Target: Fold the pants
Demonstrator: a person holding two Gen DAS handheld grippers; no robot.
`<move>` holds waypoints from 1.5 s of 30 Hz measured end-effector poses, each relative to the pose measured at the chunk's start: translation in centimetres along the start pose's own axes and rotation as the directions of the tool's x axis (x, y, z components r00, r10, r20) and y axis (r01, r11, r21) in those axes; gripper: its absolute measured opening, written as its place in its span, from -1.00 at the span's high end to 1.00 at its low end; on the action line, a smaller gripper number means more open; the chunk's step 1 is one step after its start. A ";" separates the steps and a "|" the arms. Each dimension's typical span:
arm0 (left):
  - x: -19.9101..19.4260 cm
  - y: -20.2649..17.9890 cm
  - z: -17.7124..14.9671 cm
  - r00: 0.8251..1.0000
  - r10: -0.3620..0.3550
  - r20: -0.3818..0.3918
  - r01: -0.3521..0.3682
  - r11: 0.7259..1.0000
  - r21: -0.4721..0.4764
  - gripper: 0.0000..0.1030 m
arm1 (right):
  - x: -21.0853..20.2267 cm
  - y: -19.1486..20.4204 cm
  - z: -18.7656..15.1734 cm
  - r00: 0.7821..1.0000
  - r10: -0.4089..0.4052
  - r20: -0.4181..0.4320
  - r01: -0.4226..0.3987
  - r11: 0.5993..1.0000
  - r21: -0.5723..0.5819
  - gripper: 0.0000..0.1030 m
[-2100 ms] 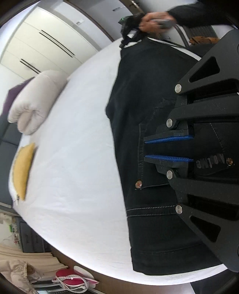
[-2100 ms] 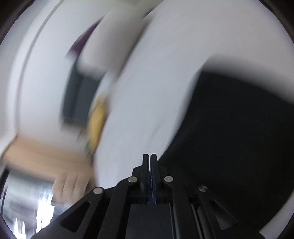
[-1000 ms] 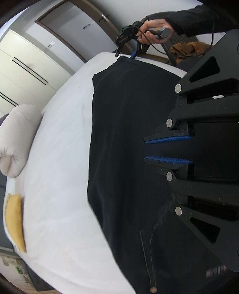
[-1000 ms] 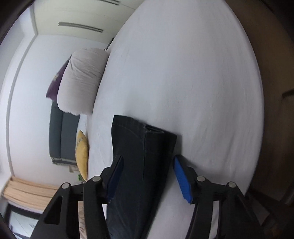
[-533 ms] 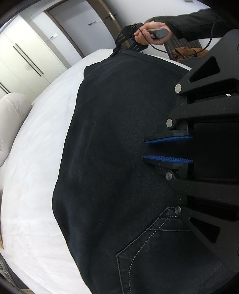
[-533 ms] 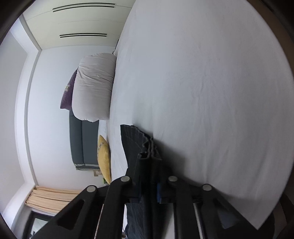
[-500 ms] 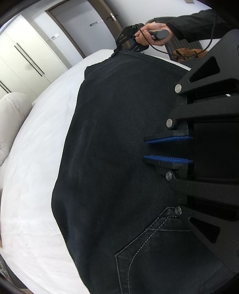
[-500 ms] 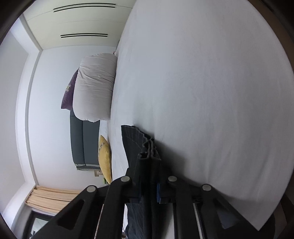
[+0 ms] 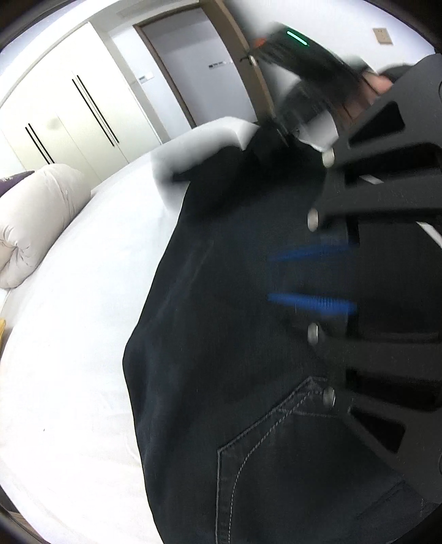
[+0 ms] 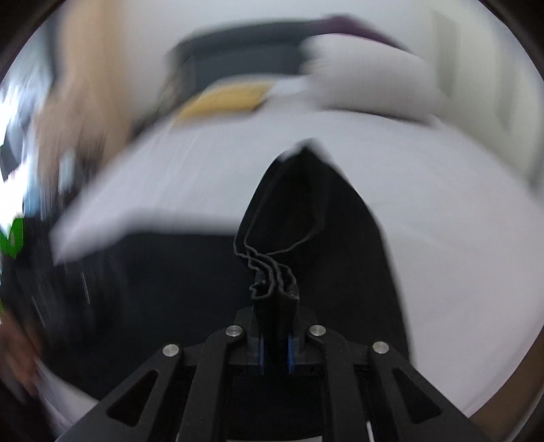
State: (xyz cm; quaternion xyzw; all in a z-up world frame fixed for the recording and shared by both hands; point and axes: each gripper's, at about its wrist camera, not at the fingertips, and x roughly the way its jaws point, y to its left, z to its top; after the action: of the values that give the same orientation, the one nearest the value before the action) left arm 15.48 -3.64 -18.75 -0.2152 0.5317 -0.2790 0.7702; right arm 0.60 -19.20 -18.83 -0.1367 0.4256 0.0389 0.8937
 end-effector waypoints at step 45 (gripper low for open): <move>-1.7 6.2 0.5 0.983 0.019 -0.183 -0.021 1.000 -0.011 0.75 | -1.4 16.8 1.1 0.993 0.116 0.027 -0.096 0.914 -0.394 0.68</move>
State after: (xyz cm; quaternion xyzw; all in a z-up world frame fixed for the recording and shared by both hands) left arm 16.74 2.13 -21.28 -0.1881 0.6040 -0.2864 0.7196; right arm -2.58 -2.70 -20.59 -0.2887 0.3935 0.1750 0.8551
